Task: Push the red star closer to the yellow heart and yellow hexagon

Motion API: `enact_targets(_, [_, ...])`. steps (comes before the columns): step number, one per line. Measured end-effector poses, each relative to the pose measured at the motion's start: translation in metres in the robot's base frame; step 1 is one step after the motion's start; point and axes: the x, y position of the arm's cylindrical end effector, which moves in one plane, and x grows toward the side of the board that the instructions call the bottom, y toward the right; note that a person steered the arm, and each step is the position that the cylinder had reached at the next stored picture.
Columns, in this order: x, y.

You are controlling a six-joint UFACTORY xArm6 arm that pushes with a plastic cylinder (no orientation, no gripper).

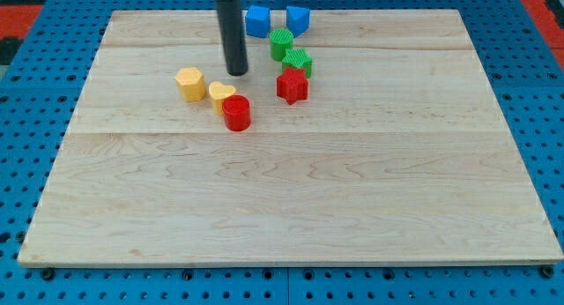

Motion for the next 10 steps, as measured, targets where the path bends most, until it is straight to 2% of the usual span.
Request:
enact_targets(1, [0.014, 0.020])
enact_targets(6, [0.082, 0.020])
enact_targets(9, [0.149, 0.030])
enact_targets(10, [0.160, 0.056])
